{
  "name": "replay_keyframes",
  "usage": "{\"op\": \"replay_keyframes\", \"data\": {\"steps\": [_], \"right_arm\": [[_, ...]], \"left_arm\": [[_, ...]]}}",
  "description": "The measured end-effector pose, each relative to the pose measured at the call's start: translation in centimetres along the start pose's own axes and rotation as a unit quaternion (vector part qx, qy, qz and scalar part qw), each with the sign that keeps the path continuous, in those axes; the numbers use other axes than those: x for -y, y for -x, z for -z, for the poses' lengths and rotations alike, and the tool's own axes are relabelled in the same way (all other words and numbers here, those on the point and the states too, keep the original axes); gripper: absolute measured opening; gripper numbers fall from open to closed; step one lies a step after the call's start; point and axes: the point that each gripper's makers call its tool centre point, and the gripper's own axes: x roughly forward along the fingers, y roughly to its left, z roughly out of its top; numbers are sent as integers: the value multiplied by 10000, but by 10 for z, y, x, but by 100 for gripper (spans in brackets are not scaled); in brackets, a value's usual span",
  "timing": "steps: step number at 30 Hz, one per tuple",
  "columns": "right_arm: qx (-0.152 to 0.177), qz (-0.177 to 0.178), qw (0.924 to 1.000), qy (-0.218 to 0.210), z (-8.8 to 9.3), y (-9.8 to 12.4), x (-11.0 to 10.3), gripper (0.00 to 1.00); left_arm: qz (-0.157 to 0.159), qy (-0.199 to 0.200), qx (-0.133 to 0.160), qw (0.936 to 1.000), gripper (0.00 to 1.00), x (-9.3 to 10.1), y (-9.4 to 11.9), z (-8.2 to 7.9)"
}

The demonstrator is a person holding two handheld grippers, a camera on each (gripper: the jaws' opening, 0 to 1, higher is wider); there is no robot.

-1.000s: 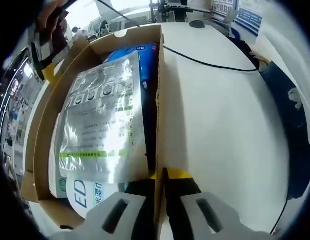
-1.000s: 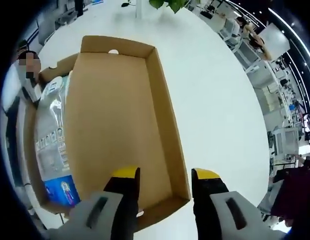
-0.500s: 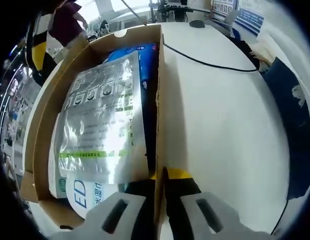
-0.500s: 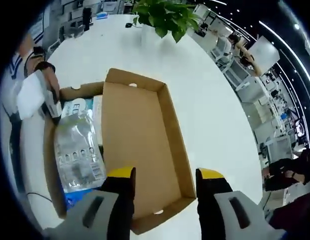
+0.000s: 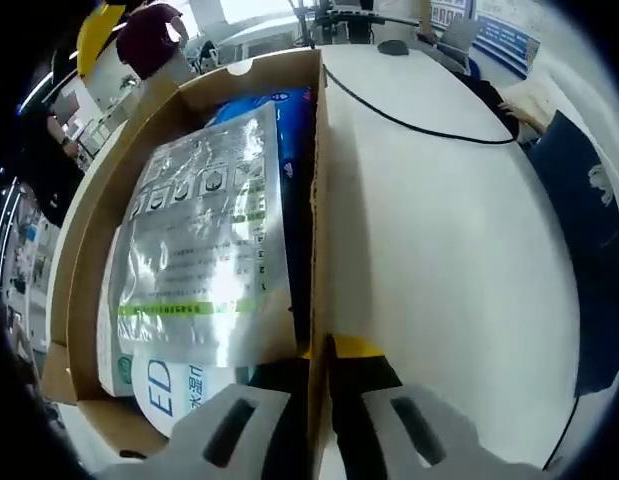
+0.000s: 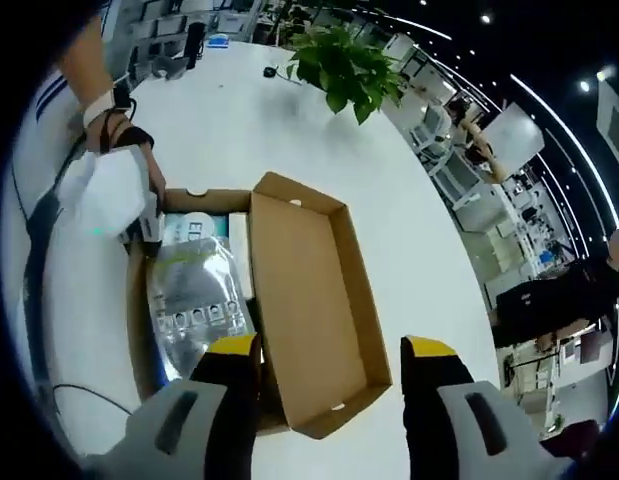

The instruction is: Operate the shoe box by opening the lid, removing the specified soft item, and placing it in the target area until the item is outside and the box remains undamaged.

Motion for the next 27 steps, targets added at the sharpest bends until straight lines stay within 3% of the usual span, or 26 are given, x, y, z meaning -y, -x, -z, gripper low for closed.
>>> {"op": "replay_keyframes", "data": {"steps": [6,11,27], "right_arm": [[28,70,10000,55,1,15,-18,60],[9,121,9995,302,0,29,-49,61],[137,-70,9998,160,9,28,-102,66]], "left_arm": [[-37,-6,21,10000,2,1,0,0],[-29,-11,36,10000,2,1,1,0],[-23,-29,100,9999,1,1,1,2]]}}
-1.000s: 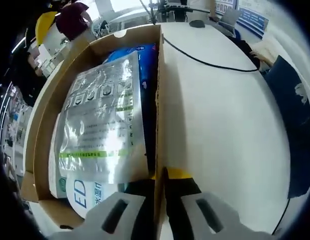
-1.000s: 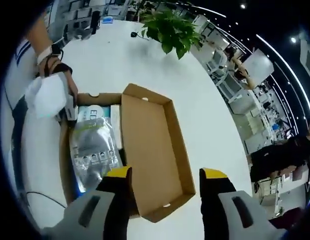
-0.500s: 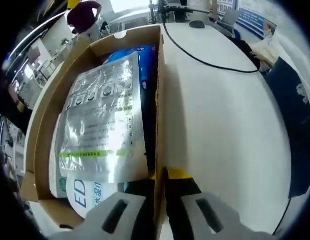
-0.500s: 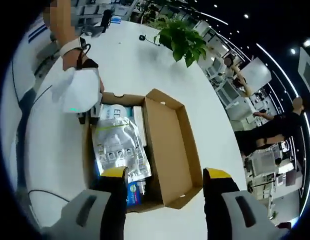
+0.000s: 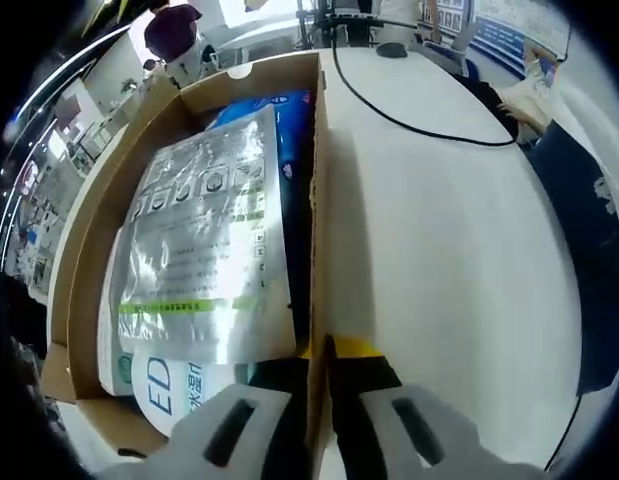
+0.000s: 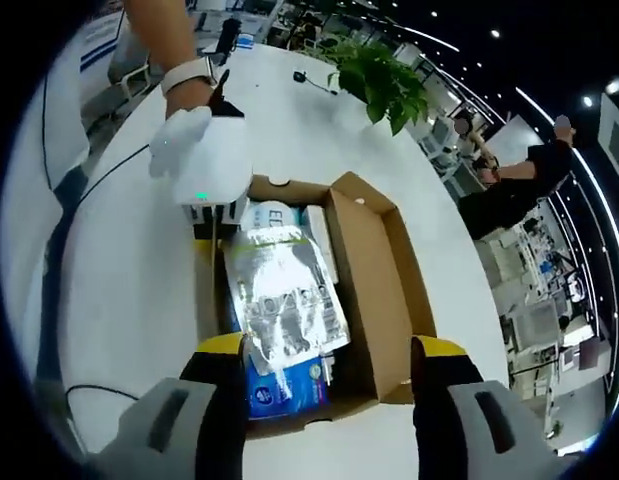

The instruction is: Operate the shoe box by opening the lid, removing the specified soft item, and placing it in the target area until the item is outside and the box remains undamaged.

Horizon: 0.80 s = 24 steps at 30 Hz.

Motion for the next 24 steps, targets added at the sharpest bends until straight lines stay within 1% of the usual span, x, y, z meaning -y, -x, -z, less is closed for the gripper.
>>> {"op": "replay_keyframes", "data": {"steps": [3,6,7,10,15,21,23,24], "right_arm": [[56,-38,10000,-6,1,-5,-5,68],[47,-42,10000,-44,3,-9,-5,72],[72,-80,9999,-89,5,-13,-6,72],[9,-119,9999,-44,9,-20,-7,72],[39,-240,9997,-40,7,-32,-11,72],[74,-425,9990,127,6,-49,-17,75],[37,-574,9977,353,7,-54,-21,77],[17,-592,9972,448,8,-56,-21,78]], "left_arm": [[-3,1,6,10000,1,0,0,0],[-7,2,9,10000,1,-1,-1,1],[-7,-2,12,10000,1,-1,0,0],[-7,-1,21,10000,1,-1,0,0],[-5,-16,41,10000,1,-1,0,0],[-2,-12,46,10000,1,-1,0,0],[1,-12,39,10000,1,-1,0,0],[5,-11,42,10000,1,-1,0,0]]}}
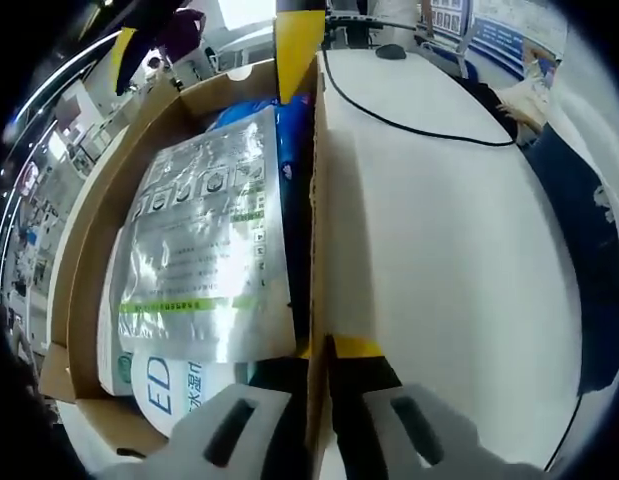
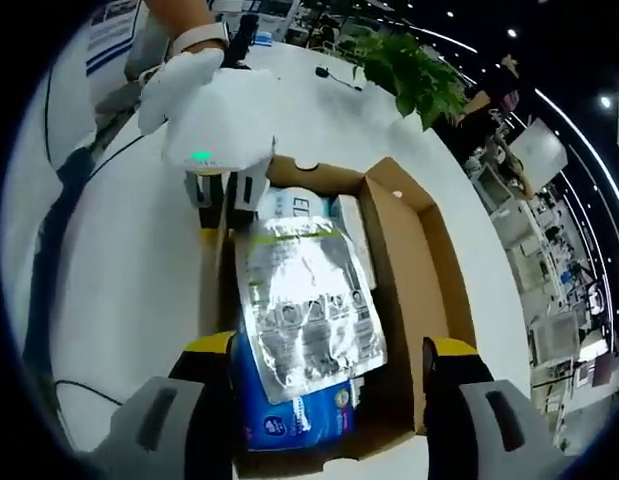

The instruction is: Operate the shoe box by opening the lid, removing the specified soft item, and placing it in the target area until the item is outside and the box remains undamaged.

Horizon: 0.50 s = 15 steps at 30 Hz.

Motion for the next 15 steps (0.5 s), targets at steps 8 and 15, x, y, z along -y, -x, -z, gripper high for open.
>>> {"op": "replay_keyframes", "data": {"steps": [8,15], "right_arm": [[350,-219,9991,-74,-11,-15,-3,82],[338,-333,9989,-58,-9,-27,-8,82]], "left_arm": [[3,-30,18,10000,1,1,0,0],[8,-56,29,10000,1,0,0,0]]}}
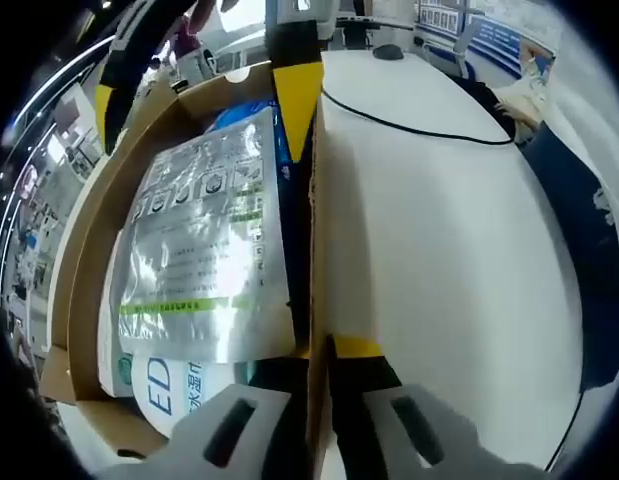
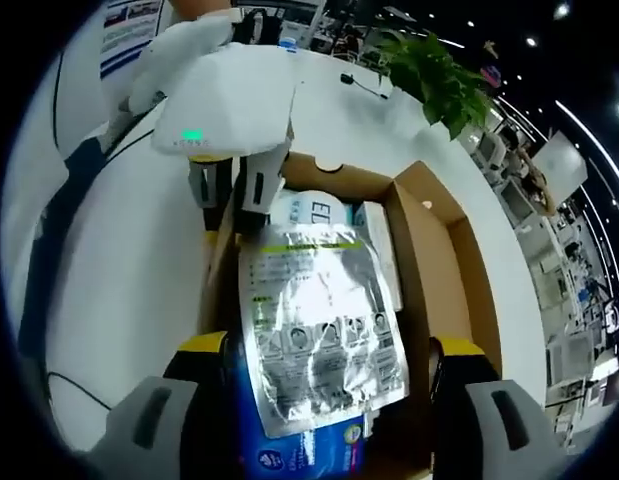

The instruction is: Operate the shoe box by opening the lid, removing the specified soft item, and placing it in the target area until the item is outside and the box remains undamaged.

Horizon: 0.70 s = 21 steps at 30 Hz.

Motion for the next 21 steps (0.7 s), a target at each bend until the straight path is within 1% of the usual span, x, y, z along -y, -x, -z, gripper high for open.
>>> {"op": "replay_keyframes", "data": {"steps": [8,14,21], "right_arm": [[-63,-92,9999,-63,4,-11,-1,82],[-100,-20,9998,-166,3,-20,-1,82],[-119,15,9994,-322,4,-26,-2,82]], "left_arm": [[3,13,-10,10000,1,0,0,0],[-1,11,-10,10000,1,0,0,-1],[-9,10,-6,10000,1,0,0,-1]]}}
